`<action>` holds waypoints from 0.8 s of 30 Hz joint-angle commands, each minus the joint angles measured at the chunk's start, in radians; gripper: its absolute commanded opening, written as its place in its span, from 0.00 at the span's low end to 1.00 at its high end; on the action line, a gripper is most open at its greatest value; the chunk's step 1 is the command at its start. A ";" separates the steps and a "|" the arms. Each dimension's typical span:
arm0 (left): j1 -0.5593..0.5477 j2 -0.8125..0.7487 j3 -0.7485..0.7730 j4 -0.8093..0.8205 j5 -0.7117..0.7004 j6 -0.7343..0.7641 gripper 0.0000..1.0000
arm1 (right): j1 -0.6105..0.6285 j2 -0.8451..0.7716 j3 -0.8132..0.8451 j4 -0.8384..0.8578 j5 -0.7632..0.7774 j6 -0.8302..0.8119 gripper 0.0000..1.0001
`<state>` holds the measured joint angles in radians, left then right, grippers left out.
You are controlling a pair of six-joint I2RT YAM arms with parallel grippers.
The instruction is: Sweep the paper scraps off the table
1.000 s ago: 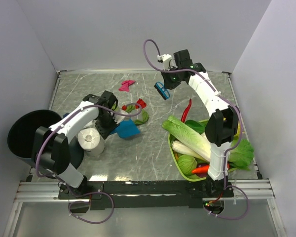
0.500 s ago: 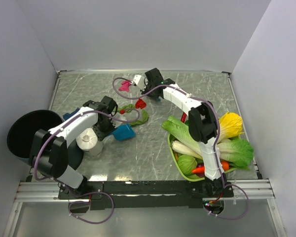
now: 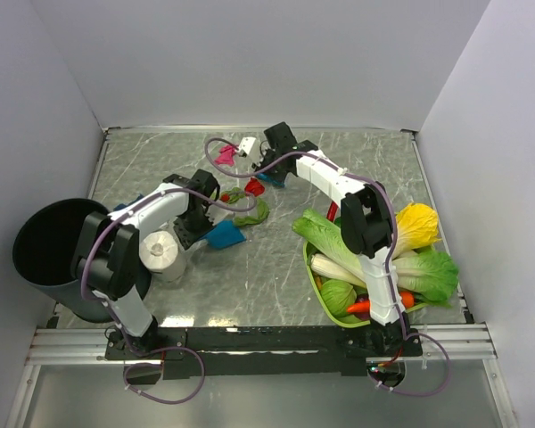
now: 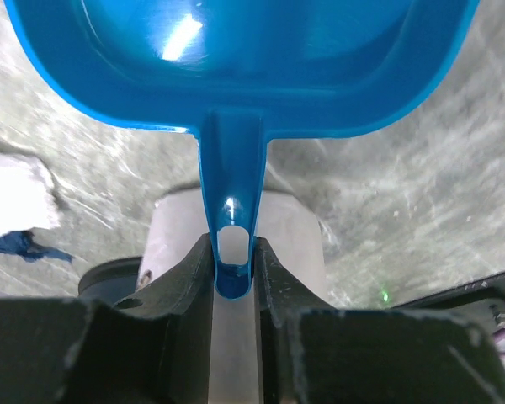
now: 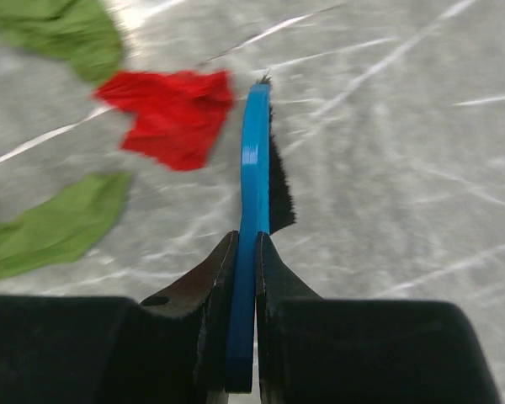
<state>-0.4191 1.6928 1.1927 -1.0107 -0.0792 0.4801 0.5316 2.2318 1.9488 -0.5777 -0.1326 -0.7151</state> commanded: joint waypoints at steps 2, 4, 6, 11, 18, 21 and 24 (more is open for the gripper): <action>-0.009 0.053 0.077 0.021 0.028 -0.047 0.01 | 0.011 0.009 0.056 -0.284 -0.202 0.104 0.00; -0.010 0.077 0.105 0.026 0.039 -0.052 0.01 | 0.007 0.005 0.061 -0.339 -0.238 0.137 0.00; -0.015 0.090 0.119 0.052 0.053 -0.052 0.01 | 0.007 -0.004 0.067 -0.422 -0.307 0.172 0.00; -0.032 0.131 0.120 0.083 0.096 -0.046 0.01 | 0.007 -0.020 0.096 -0.493 -0.430 0.323 0.00; -0.033 0.102 0.052 0.158 0.177 -0.012 0.13 | 0.024 -0.027 0.121 -0.465 -0.435 0.410 0.00; -0.033 0.088 0.028 0.170 0.197 -0.005 0.20 | 0.019 -0.052 0.119 -0.473 -0.415 0.396 0.00; -0.033 0.084 0.007 0.181 0.213 -0.006 0.24 | 0.002 -0.093 0.084 -0.439 -0.325 0.405 0.00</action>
<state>-0.4480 1.8221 1.2224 -0.8703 0.0711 0.4587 0.5430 2.2227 2.0365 -0.9997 -0.5270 -0.3408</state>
